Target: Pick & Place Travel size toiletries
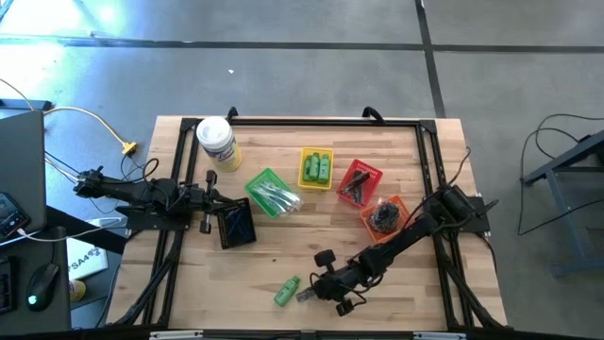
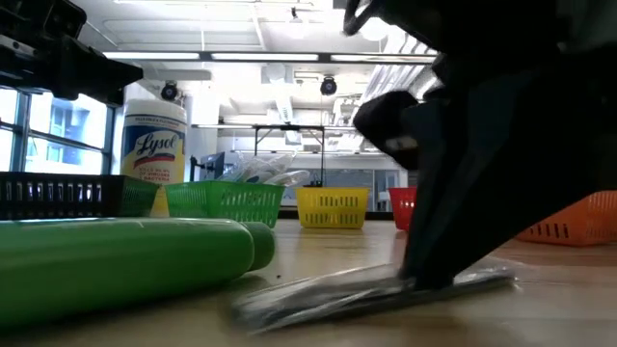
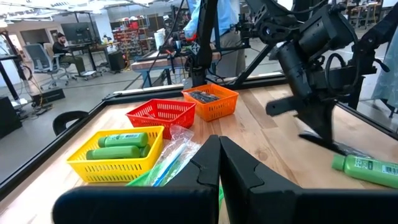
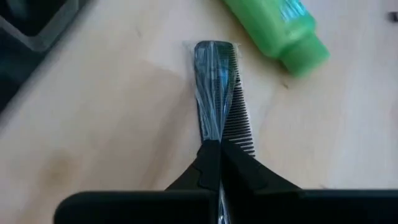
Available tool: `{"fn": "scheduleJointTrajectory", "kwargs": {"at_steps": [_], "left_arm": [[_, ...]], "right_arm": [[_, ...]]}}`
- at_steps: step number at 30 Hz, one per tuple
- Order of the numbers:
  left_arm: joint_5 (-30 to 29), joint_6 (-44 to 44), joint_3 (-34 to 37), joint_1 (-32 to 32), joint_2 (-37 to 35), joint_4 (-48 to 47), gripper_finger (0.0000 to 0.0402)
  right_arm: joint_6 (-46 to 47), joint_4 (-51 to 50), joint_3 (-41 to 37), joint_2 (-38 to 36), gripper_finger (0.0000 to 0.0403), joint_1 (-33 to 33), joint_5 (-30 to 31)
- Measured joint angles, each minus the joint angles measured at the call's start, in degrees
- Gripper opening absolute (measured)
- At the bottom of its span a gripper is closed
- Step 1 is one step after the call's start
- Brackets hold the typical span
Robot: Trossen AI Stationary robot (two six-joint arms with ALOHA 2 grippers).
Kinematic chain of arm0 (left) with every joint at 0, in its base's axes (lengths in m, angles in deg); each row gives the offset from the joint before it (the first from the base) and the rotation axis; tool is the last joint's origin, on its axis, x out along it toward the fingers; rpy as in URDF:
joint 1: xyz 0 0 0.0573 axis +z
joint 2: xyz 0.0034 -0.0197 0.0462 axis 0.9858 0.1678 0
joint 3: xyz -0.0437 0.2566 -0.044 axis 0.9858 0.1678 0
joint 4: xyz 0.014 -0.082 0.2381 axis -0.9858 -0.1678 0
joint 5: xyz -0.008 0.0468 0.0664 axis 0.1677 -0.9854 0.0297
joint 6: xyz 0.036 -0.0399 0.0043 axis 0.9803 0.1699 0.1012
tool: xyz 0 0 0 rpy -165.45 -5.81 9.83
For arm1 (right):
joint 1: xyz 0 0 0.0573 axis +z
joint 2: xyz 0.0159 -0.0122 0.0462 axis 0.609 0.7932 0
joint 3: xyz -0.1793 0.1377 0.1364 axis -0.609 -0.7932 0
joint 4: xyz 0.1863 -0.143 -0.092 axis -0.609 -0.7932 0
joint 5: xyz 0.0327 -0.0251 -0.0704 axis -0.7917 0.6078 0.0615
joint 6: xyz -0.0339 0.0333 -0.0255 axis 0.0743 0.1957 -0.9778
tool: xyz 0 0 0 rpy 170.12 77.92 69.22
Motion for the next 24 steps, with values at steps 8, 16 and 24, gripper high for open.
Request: {"fn": "scheduleJointTrajectory", "kwargs": {"at_steps": [8,16,24], "left_arm": [[0.0,-0.07,0.02,0.0,0.0,0.07,0.0],[0.0,-0.02,0.02,-0.01,0.0,0.17,0.0],[0.0,0.04,0.04,-0.02,0.0,0.22,0.0]], "right_arm": [[-1.63,-2.65,0.04,-5.66,0.0003,1.25,2.48],[-1.27,-5.05,0.08,-10.25,0.0003,1.49,4.82],[-1.36,-5.79,0.1,-12.51,0.0003,1.07,4.63]]}}
